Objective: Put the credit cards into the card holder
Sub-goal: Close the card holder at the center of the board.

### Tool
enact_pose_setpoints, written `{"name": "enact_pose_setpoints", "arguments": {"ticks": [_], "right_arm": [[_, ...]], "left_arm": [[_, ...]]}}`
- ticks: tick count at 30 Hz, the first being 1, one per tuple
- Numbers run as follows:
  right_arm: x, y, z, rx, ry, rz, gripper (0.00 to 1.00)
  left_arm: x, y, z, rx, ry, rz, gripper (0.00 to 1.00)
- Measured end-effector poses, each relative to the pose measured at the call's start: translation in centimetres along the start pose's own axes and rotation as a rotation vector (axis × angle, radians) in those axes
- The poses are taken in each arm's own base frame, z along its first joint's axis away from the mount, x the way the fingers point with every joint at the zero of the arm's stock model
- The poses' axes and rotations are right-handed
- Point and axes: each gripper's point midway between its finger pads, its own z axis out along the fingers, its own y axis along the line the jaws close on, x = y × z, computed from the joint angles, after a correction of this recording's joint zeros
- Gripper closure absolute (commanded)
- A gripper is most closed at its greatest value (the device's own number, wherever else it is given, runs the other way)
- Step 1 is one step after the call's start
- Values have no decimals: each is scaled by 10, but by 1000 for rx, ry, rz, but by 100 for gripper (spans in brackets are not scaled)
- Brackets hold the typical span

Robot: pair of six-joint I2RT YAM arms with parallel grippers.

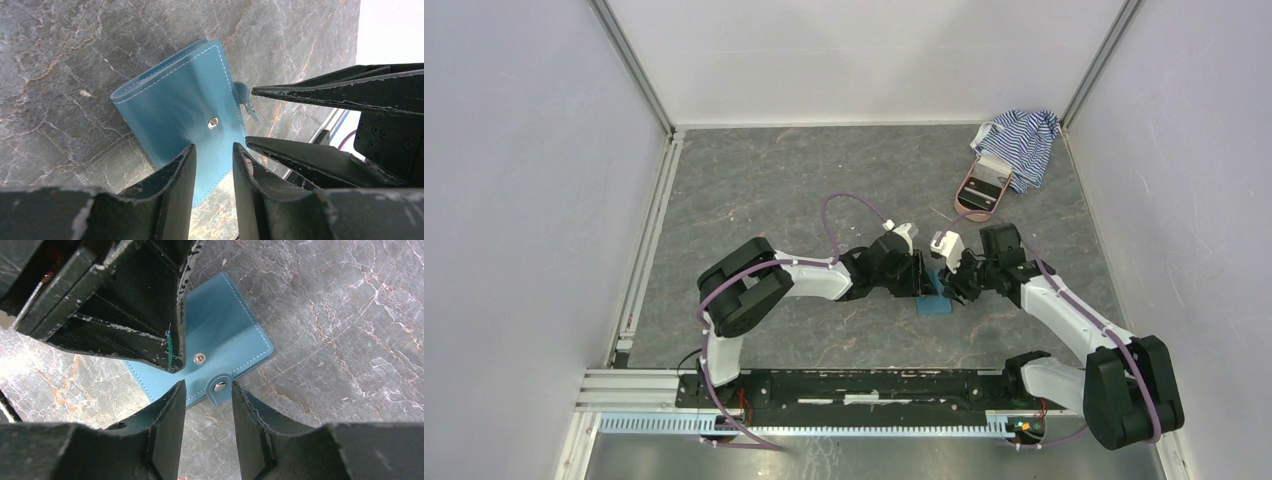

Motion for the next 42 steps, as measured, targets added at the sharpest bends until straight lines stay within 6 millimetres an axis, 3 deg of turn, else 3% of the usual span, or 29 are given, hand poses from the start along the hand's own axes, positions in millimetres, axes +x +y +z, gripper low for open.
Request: {"name": "enact_pose_setpoints", "arguments": {"ticks": [3, 7, 12, 25, 42], "right_arm": [[-1, -3, 1, 19, 6, -13, 64], [-2, -8, 1, 52, 10, -13, 87], [-3, -12, 0, 74, 11, -10, 99], [-12, -5, -2, 32, -40, -7, 100], [0, 7, 14, -72, 0, 50, 100]], "left_arm": [[0, 0, 0, 0, 0, 0, 59], [0, 0, 0, 1, -1, -1, 59], [0, 0, 0, 1, -1, -4, 59], [0, 0, 0, 2, -2, -4, 61], [-1, 2, 1, 7, -2, -19, 69]]}}
